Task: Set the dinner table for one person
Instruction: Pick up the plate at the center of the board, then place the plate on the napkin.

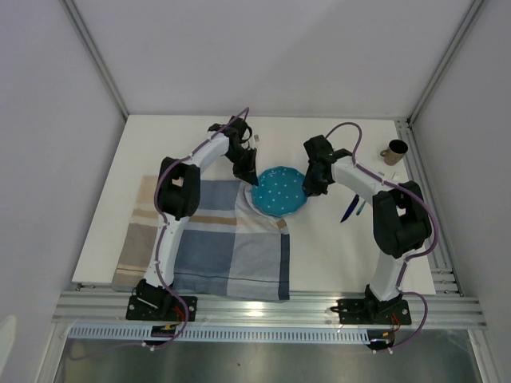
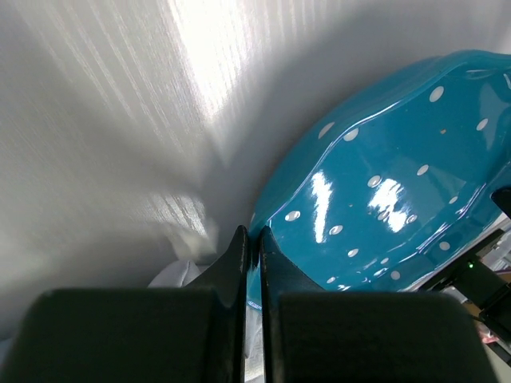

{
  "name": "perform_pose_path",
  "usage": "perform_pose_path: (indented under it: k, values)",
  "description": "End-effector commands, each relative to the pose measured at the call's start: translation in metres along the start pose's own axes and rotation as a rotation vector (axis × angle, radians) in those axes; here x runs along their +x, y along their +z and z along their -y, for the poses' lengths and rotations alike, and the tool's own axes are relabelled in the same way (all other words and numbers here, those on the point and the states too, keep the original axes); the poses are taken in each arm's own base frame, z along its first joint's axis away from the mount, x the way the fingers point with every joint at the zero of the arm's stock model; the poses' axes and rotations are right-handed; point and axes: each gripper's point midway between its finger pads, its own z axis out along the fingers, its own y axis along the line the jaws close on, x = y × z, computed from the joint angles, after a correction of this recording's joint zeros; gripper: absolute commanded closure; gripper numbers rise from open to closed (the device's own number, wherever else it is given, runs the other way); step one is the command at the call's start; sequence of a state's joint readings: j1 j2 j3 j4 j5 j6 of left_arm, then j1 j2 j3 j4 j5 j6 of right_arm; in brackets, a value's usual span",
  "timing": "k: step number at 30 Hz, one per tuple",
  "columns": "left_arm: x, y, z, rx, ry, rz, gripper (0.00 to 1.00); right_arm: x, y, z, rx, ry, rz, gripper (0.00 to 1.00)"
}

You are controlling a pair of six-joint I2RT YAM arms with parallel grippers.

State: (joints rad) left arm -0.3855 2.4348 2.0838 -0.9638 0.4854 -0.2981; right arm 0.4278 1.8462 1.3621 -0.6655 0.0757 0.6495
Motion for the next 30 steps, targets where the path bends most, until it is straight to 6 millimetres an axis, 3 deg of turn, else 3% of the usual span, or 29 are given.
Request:
perform_pose_path:
  k: [1,9,15,22,30]
  values:
    - [-0.018,-0.045,0.07,0.132,0.103,0.111,1.0,-0.044,-0.035,-0.054,-0.196,-0.008,0.137,1.0]
    - [-0.027,-0.072,0.084,0.136,0.134,0.163,1.0,-0.053,-0.042,-0.061,-0.22,-0.008,0.157,1.0]
    - [-0.017,-0.099,0.084,0.087,0.16,0.188,1.0,-0.046,-0.05,-0.072,-0.273,-0.013,0.131,1.0]
    - [0.017,-0.11,0.064,-0.002,0.148,0.155,1.0,-0.032,-0.062,-0.084,-0.317,-0.03,0.105,1.0]
    - [0.07,-0.115,0.038,-0.075,0.099,0.124,0.99,-0.002,-0.056,-0.099,-0.364,-0.052,0.038,1.0]
